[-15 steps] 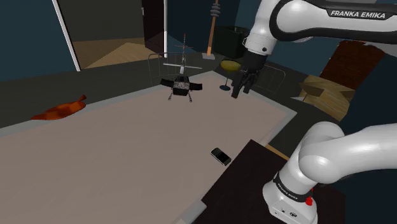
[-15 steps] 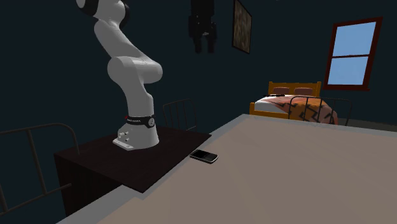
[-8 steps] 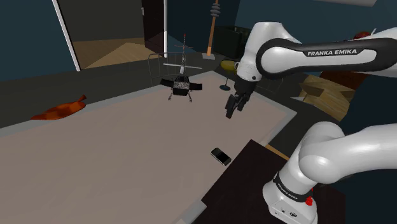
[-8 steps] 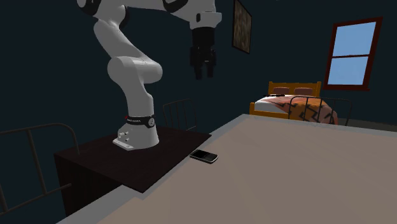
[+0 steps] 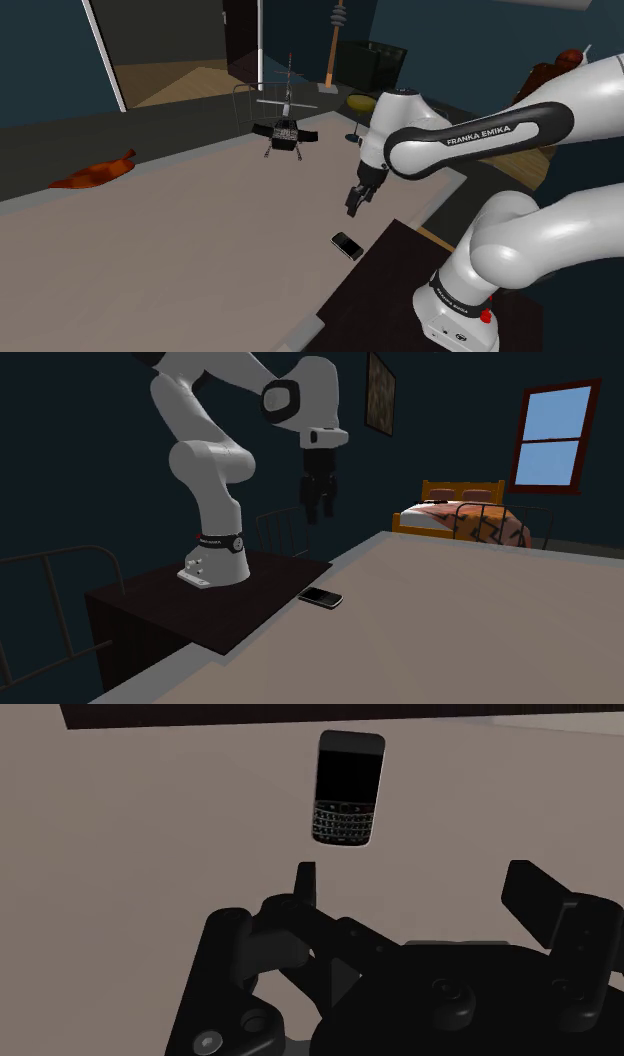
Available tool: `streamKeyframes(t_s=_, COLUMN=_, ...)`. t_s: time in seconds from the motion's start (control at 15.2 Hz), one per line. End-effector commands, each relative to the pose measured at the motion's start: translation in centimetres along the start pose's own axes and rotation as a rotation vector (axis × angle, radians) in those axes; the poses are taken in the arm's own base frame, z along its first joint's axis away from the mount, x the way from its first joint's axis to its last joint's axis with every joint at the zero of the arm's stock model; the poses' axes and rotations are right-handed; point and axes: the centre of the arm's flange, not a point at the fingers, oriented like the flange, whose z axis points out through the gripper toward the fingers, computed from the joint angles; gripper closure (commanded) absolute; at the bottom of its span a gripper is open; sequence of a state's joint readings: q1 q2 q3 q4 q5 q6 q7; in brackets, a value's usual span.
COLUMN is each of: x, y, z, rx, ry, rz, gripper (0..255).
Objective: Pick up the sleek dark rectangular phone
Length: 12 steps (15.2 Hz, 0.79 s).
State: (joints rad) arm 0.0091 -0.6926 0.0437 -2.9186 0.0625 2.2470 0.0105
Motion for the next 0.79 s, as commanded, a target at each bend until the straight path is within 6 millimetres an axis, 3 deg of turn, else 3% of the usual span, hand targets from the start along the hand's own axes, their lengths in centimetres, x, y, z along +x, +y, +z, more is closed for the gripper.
streamKeyframes(t_s=0.0, x=-0.2, y=0.2, z=2.8, rx=-0.014, ry=0.004, rz=-0.009, gripper=0)
streamKeyframes(t_s=0.59, x=-0.7, y=0.5, z=14.6, rx=-0.074, ry=0.007, rz=-0.044, gripper=0)
streamKeyframes(t_s=0.73, x=-0.8, y=0.5, z=15.9, rx=-0.078, ry=0.007, rz=-0.047, gripper=0)
